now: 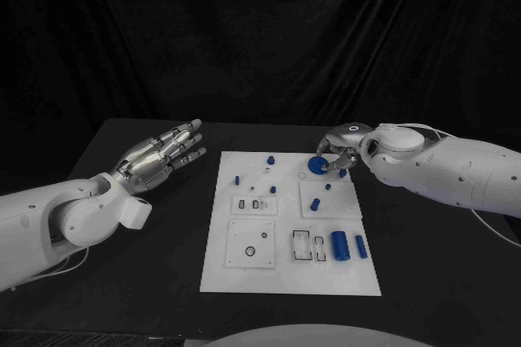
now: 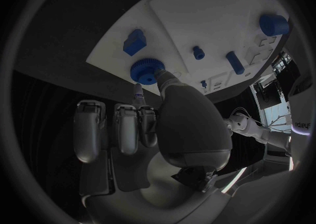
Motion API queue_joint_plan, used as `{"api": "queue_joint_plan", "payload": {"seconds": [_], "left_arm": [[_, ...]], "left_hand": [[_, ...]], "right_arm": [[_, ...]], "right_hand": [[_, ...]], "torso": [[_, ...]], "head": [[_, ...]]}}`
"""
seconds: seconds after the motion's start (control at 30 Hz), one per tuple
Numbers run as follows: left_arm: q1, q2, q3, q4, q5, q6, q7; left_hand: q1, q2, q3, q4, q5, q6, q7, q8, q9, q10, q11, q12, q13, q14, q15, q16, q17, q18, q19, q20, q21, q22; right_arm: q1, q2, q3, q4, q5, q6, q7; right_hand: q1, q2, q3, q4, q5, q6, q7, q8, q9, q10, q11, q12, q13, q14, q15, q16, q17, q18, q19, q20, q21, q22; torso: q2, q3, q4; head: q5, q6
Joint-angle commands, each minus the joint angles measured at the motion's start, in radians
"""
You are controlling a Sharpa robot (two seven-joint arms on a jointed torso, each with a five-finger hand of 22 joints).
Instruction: Assemble the parts on the task board
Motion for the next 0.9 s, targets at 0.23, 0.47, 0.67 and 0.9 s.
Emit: {"api": "queue_joint_plan", "payload": {"seconds": [0.23,0.47,0.67,0.9], "left_arm": [[-0.001,-0.002,0.001,0.003,0.0,0.016,0.006],[-0.001,0.001,0.001,0.001,0.0,0.022,0.003],[-0.001,0.001,0.001,-0.001,0.0,0.025,0.002],[-0.002,-0.002,0.001,-0.002,0.0,0.029,0.0]], "left_hand": [[0.012,0.001,0.008,0.001,0.004,0.003,0.001,0.005,0.001,-0.002,0.008,0.007,0.001,-0.003,0.009,-0.001,0.0,0.018,0.0,0.007,0.0,0.001],[0.012,0.001,0.008,0.001,0.004,0.002,0.002,0.005,0.001,-0.002,0.008,0.008,0.001,-0.003,0.01,0.0,0.0,0.018,0.0,0.008,0.0,0.002],[0.013,0.001,0.008,0.001,0.004,0.002,0.002,0.005,0.001,-0.002,0.008,0.008,0.001,-0.002,0.01,0.0,0.0,0.018,0.001,0.008,0.0,0.002],[0.013,0.002,0.009,0.001,0.005,0.001,0.002,0.005,0.001,-0.002,0.008,0.009,0.001,-0.002,0.011,0.0,0.0,0.018,0.001,0.009,0.001,0.002]], "right_arm": [[-0.021,0.015,0.0,-0.02,-0.009,-0.008,0.001],[-0.03,0.024,0.001,-0.031,-0.009,-0.008,0.015],[-0.033,0.025,0.001,-0.033,-0.009,-0.026,0.03],[-0.034,0.018,0.001,-0.02,-0.009,-0.072,0.039]], "right_hand": [[0.01,0.009,-0.006,-0.019,0.007,0.015,0.004,0.06,0.046,0.105,0.014,0.003,0.263,0.105,0.013,0.003,0.263,-0.011,0.041,0.012,-0.01,0.186],[0.01,0.019,-0.003,-0.037,0.114,-0.004,0.006,0.149,0.115,0.105,0.016,0.003,0.263,0.105,0.015,0.003,0.263,-0.011,0.04,0.014,-0.013,0.187],[0.015,0.018,0.02,-0.057,0.257,0.006,0.004,0.248,0.184,0.105,0.013,0.003,0.263,0.105,0.014,0.003,0.263,-0.012,0.044,0.012,-0.012,0.192],[0.02,0.012,0.052,-0.079,0.354,-0.027,0.006,0.36,0.268,0.105,0.015,0.003,0.263,0.105,0.013,0.003,0.263,-0.013,0.048,0.012,-0.009,0.199]], "torso": [[0.0,-0.0003,-0.0004],[0.0,0.0004,0.0002],[0.0,0.0001,0.0004],[0.0,0.0002,0.0002]], "head": [[0.003,-0.004],[0.005,-0.008],[0.006,-0.011],[0.01,-0.013]]}}
